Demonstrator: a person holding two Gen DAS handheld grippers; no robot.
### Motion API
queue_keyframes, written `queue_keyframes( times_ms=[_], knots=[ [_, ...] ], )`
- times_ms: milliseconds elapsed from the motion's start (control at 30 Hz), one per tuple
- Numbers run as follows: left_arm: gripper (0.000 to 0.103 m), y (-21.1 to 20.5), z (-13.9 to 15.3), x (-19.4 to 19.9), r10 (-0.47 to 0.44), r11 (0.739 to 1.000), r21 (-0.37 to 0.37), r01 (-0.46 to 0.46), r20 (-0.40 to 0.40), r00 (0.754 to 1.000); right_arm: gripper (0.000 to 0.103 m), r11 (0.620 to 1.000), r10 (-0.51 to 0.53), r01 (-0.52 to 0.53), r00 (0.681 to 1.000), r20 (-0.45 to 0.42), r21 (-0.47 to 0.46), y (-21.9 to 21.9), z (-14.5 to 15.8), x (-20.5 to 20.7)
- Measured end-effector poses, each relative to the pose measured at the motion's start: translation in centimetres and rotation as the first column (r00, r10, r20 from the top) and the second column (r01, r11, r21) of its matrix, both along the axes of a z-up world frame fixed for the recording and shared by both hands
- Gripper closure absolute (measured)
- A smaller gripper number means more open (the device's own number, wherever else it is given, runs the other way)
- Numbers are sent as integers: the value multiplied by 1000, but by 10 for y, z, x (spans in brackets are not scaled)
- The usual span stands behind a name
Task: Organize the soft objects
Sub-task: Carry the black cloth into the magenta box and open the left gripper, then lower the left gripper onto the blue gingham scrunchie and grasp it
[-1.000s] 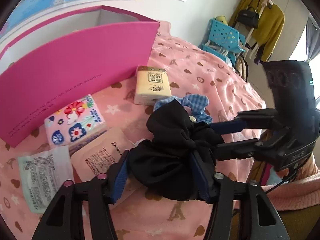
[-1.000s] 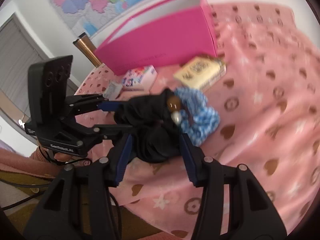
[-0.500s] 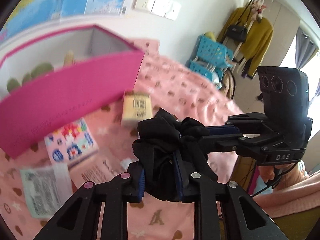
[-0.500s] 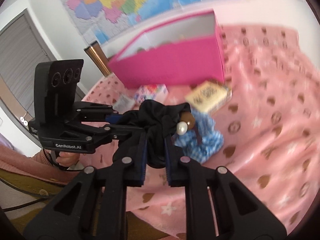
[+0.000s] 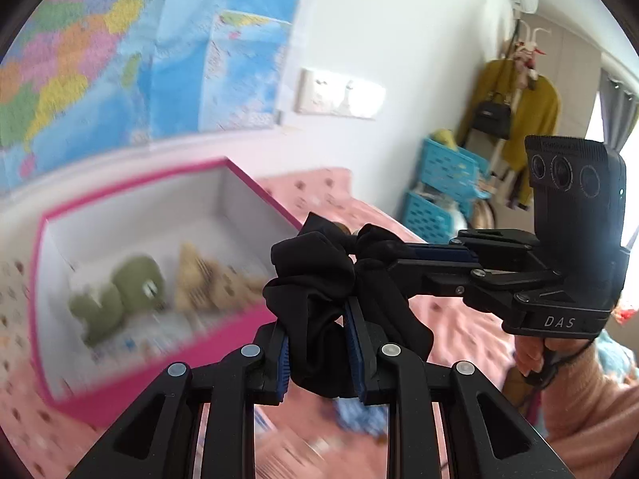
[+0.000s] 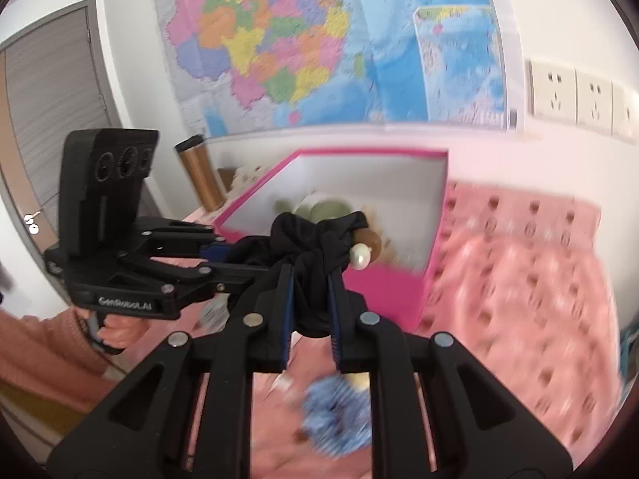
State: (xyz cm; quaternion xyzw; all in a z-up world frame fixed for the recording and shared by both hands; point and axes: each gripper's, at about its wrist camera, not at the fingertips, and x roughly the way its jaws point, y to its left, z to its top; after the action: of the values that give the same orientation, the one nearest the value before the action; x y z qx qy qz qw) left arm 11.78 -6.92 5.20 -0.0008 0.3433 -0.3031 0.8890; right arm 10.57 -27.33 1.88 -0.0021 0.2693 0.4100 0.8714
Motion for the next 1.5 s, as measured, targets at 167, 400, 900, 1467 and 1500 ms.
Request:
queue_keyframes(
  times_ms=[167,400,900,1467,1500],
  knots=[
    [80,-2,10,48,71,997,42,-71,21,997,86,999,-45,45,999,20,-16,16,9,55],
    [35,3,-21,127,210,975,90,-203,-76,975,82,982,-150,148,989,-10,-120,40,-4,131],
    [35,20,-25,68,192,980,47,-192,-15,981,69,992,-111,108,993,-43,-71,10,-14,81],
    [36,-24,-67,-19,-5,997,74,13,-103,995,57,995,-80,64,966,-248,-75,-25,-91,-3],
    [36,-25,-74,-20,-10,997,70,19,-126,992,57,995,-81,63,961,-265,-76,-25,-98,-6]
  ],
)
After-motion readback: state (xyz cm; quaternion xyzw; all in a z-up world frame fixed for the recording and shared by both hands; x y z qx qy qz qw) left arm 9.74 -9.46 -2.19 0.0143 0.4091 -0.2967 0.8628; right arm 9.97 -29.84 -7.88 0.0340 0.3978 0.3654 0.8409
